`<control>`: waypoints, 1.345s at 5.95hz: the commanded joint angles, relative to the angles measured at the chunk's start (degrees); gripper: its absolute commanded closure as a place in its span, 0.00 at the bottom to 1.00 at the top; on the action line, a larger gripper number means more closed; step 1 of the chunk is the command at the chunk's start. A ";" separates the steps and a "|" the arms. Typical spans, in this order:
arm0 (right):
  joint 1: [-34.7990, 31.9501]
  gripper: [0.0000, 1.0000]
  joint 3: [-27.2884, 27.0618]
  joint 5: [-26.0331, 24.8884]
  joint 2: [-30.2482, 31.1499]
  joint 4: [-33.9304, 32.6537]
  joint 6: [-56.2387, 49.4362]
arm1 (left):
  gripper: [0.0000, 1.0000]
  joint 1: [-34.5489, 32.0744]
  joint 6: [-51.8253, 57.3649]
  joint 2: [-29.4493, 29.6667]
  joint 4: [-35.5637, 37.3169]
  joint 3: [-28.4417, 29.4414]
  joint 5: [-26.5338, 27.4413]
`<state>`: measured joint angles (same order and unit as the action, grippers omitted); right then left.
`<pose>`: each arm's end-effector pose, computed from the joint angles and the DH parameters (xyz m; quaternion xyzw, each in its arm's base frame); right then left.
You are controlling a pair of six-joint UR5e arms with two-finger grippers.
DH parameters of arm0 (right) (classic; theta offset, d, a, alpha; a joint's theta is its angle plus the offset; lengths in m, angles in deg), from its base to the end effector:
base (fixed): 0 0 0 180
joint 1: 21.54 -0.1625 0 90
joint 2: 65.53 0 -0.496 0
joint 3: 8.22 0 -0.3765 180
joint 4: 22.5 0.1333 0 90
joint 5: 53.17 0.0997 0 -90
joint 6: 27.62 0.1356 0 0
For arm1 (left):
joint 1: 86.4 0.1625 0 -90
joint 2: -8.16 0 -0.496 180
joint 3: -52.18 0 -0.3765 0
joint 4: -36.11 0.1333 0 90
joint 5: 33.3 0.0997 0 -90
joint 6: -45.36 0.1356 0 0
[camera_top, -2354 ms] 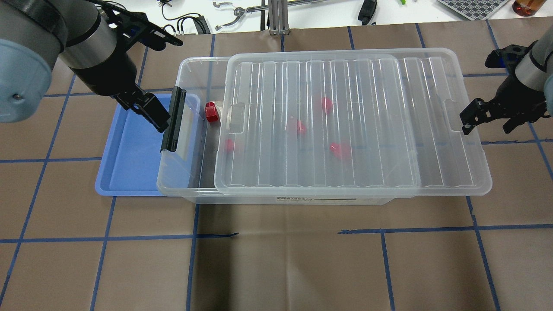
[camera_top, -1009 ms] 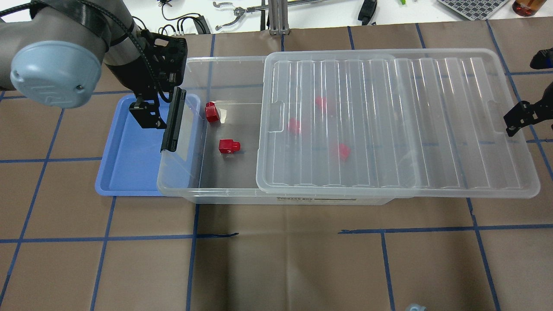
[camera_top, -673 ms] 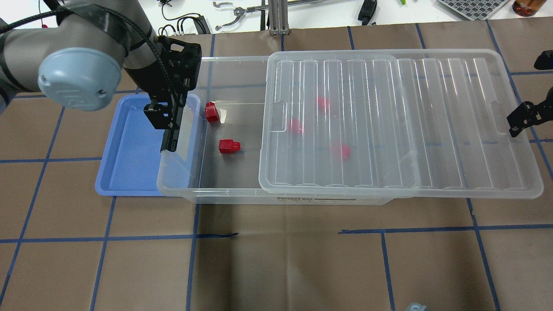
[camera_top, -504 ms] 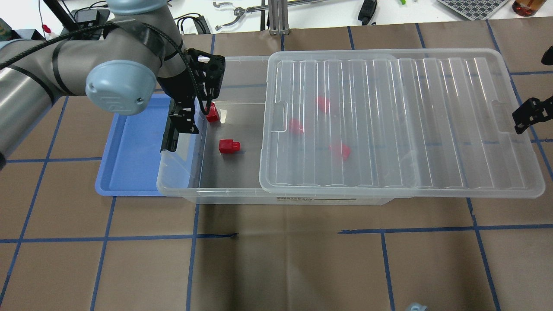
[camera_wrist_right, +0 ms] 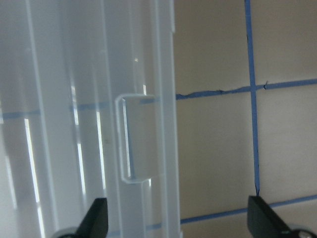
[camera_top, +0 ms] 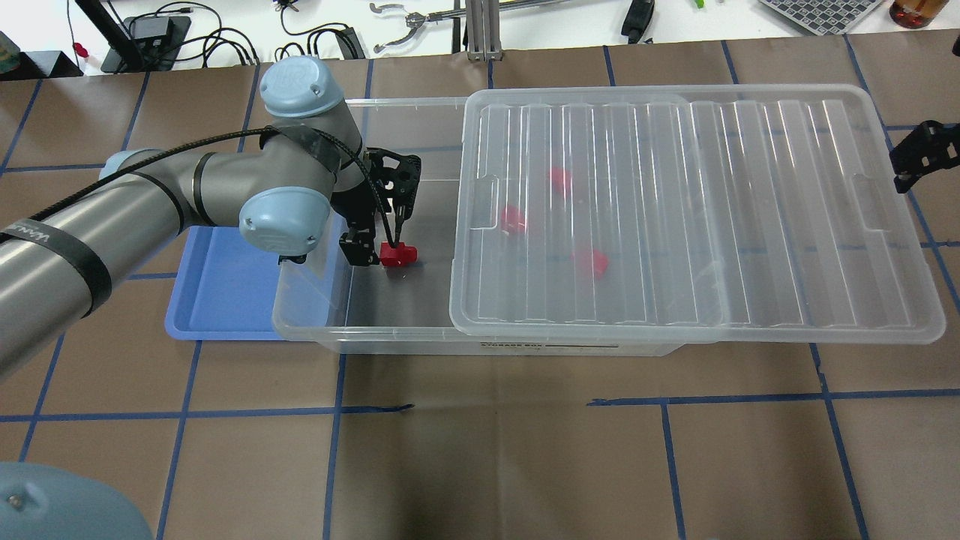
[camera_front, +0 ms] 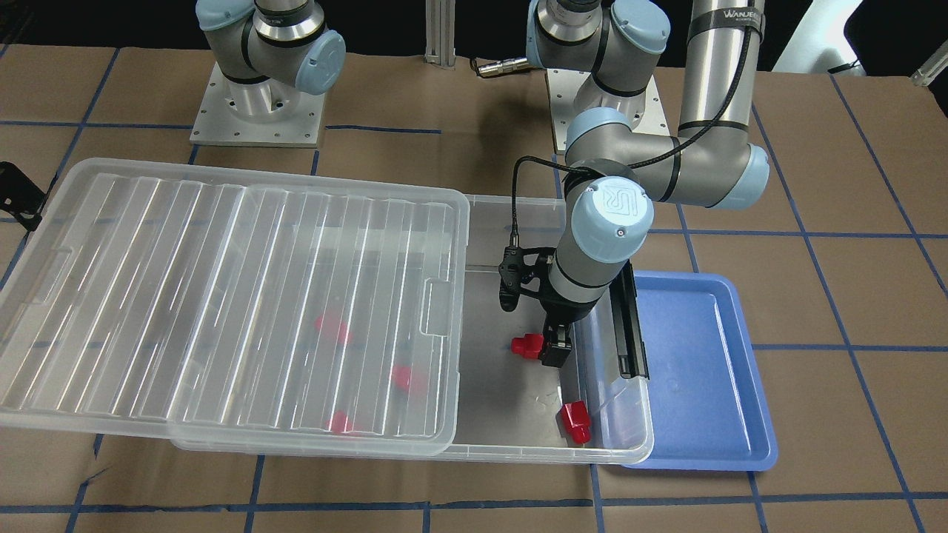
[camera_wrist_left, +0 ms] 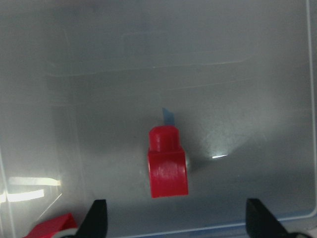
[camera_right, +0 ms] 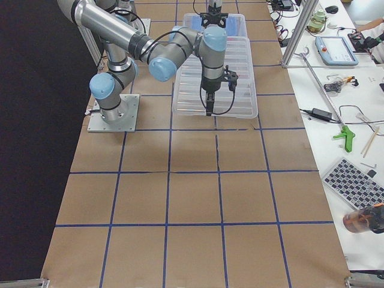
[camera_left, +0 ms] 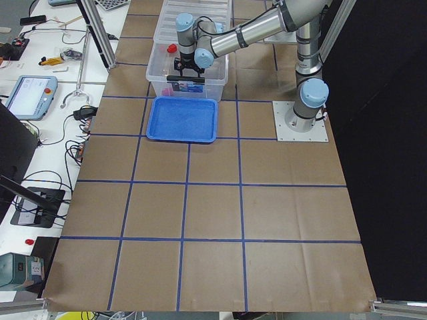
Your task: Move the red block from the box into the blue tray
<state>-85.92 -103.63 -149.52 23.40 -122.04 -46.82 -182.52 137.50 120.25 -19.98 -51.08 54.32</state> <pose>-0.1053 -0.4931 0.4867 -0.0574 -0.9965 0.0035 0.0613 -0.2010 -0.5717 0.2663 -0.7558 -0.6543 0.0050 0.0238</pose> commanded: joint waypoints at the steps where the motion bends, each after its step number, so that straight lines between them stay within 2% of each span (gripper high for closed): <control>1: -9.22 0.00 9.49 0.29 -0.33 12.38 12.45 | 0.05 0.40 0.15 3.04 3.26 -1.86 -0.60; 2: -12.92 0.00 11.27 1.86 -0.25 14.26 17.30 | 0.18 0.50 0.50 3.92 6.05 -2.03 -2.87; 3: -17.22 0.00 11.81 2.74 -0.16 14.89 22.14 | 0.69 0.32 0.41 5.06 8.34 -2.21 -3.06; 4: -22.31 0.00 11.91 2.92 -0.16 14.90 26.62 | 0.92 0.32 0.32 4.99 8.71 -2.04 -3.15; 5: -24.36 0.00 11.91 3.10 -0.25 14.81 27.19 | 0.93 0.49 0.24 4.38 8.63 -2.12 -3.15; 6: -24.47 0.00 11.91 6.06 -0.34 14.90 27.20 | 0.93 0.67 0.06 3.33 7.67 -1.51 -2.89; 8: -24.56 0.00 11.82 6.35 -0.07 14.90 26.49 | 0.93 1.28 -0.73 -1.75 0.06 0.24 -3.06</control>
<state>-110.36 -91.78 -143.43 23.20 -107.15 -20.08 -181.62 137.08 120.83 -16.42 -51.58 51.32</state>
